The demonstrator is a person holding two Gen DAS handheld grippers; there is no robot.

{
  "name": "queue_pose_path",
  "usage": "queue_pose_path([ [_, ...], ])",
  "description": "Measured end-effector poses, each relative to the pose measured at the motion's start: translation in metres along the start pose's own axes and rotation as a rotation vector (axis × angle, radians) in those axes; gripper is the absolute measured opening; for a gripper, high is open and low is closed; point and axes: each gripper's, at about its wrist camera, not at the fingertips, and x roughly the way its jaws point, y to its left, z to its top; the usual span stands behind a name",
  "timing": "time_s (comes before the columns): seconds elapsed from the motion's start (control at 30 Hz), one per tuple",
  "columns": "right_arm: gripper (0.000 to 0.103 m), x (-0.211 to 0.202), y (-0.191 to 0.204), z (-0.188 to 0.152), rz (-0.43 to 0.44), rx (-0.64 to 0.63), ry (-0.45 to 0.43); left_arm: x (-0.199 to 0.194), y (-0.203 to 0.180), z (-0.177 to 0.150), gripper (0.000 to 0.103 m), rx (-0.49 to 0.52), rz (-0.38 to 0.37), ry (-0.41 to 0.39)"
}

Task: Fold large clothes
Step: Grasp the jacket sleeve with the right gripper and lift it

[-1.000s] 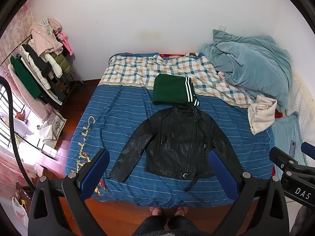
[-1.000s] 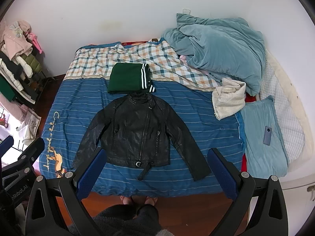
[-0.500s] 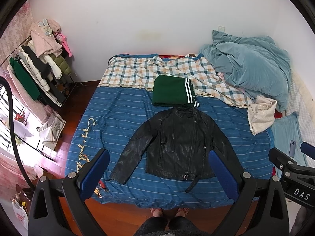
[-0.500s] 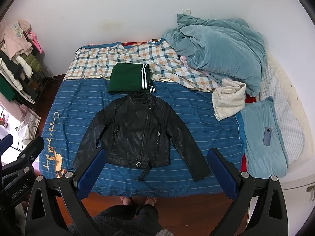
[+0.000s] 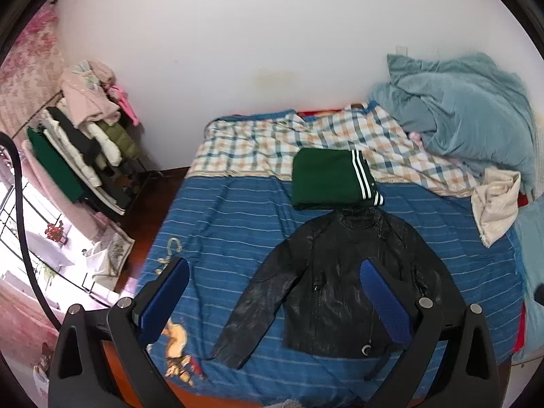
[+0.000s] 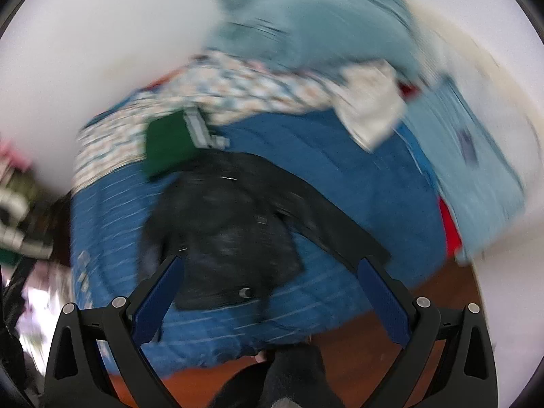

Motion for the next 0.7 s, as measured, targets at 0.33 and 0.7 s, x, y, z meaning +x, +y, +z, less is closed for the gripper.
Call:
queue_pose_path([
  [0.33,0.103,0.253,-0.200,-0.047,0.005,0.515,0.175,0.178,-0.083,-0.037,0.103,0.044,0.088,0.217],
  [0.7,0.069,0.448,-0.303,-0.172,0.247,1.112,0.353,0.327,-0.155,-0.111,0.103,0.094,0.169,0.493],
])
